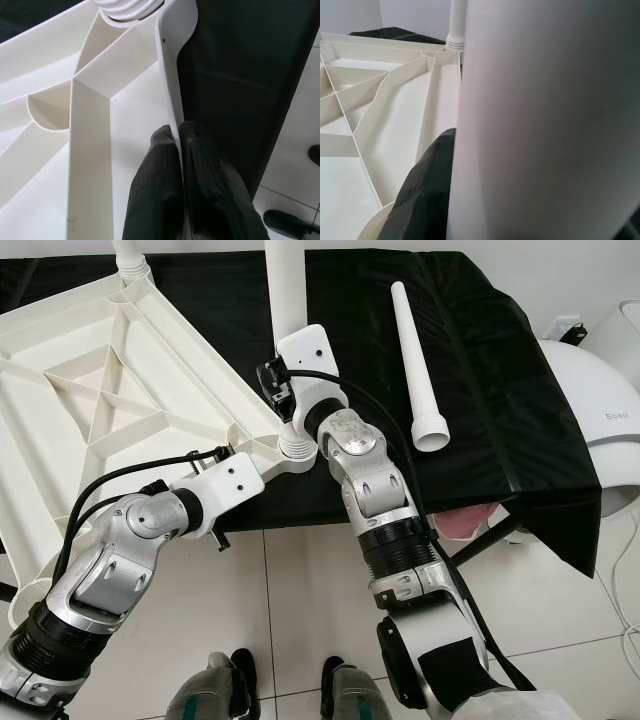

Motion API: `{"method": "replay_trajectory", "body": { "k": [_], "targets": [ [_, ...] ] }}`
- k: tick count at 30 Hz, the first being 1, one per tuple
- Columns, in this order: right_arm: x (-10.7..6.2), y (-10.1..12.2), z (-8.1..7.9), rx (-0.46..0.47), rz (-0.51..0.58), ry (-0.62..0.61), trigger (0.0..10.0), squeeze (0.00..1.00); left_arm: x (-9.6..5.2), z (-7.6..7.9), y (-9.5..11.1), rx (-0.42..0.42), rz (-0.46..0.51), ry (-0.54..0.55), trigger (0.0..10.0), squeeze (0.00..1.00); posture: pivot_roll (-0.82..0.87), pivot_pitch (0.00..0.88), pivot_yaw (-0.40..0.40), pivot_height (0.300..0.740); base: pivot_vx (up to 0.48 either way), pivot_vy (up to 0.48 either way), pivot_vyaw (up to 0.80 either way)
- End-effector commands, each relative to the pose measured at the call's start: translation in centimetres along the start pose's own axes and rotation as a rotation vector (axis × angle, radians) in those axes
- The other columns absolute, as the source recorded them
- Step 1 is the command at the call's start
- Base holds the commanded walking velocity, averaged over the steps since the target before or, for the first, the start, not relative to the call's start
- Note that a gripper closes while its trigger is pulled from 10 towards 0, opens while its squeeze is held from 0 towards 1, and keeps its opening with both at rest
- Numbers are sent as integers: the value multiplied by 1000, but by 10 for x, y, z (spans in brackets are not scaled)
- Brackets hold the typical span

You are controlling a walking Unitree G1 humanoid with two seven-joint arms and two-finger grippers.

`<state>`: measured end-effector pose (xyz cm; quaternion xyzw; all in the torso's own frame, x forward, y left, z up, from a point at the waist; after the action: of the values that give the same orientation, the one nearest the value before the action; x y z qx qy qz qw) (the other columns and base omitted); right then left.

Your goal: Building children table

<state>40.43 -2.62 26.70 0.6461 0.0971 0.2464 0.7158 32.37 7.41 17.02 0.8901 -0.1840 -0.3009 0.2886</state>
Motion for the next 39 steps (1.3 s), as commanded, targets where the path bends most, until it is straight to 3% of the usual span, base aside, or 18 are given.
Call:
{"method": "replay_trajectory", "body": {
  "k": [1, 13, 14, 16, 20, 30, 39],
  "targets": [
    [-13, -50, 28, -21, -180, -102, 10000, 0, 2, 10, -6, 22, -28, -7, 10000, 0, -69, 231, -30, 740, 0, 0, 0],
    [-16, -61, 22, 31, -198, -97, 10000, 0, 2, 9, -6, 23, -29, -4, 10000, 0, -65, 230, -32, 740, 0, 0, 0],
    [-15, -62, 15, 86, -197, -85, 10000, 0, 2, 9, -6, 23, -30, -2, 10000, 0, -61, 225, -35, 740, 0, 0, 0],
    [-14, -60, 14, 97, -193, -83, 10000, 0, 2, 8, -6, 23, -30, -2, 10000, 0, -61, 225, -35, 740, 0, 0, 0],
    [-10, -56, 19, 120, -185, -104, 10000, 0, 2, 8, -6, 24, -29, -1, 10000, 0, -63, 218, -37, 740, 0, 0, 0],
    [-4, -38, 24, 121, -130, -115, 10000, 0, 3, 9, -5, 25, -27, 1, 10000, 0, -63, 215, -38, 740, 0, 0, 0],
    [-10, -51, 20, 101, -159, -101, 10000, 0, 4, 9, -4, 23, -24, 3, 10000, 0, -67, 210, -43, 740, 0, 0, 0]
  ]
}}
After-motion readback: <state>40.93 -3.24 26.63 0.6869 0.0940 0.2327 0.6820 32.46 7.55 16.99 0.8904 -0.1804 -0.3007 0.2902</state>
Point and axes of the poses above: a point about 5 cm out from each wrist's last joint towards the gripper, its own x axis pointing out of the wrist towards the gripper, its own y axis along the axis of the wrist's last joint, z = x × y, the point moved 5 cm from there along x, pointing out of the wrist towards the gripper, and after that the axes turned 3 degrees about x, right-handed, at the moved point
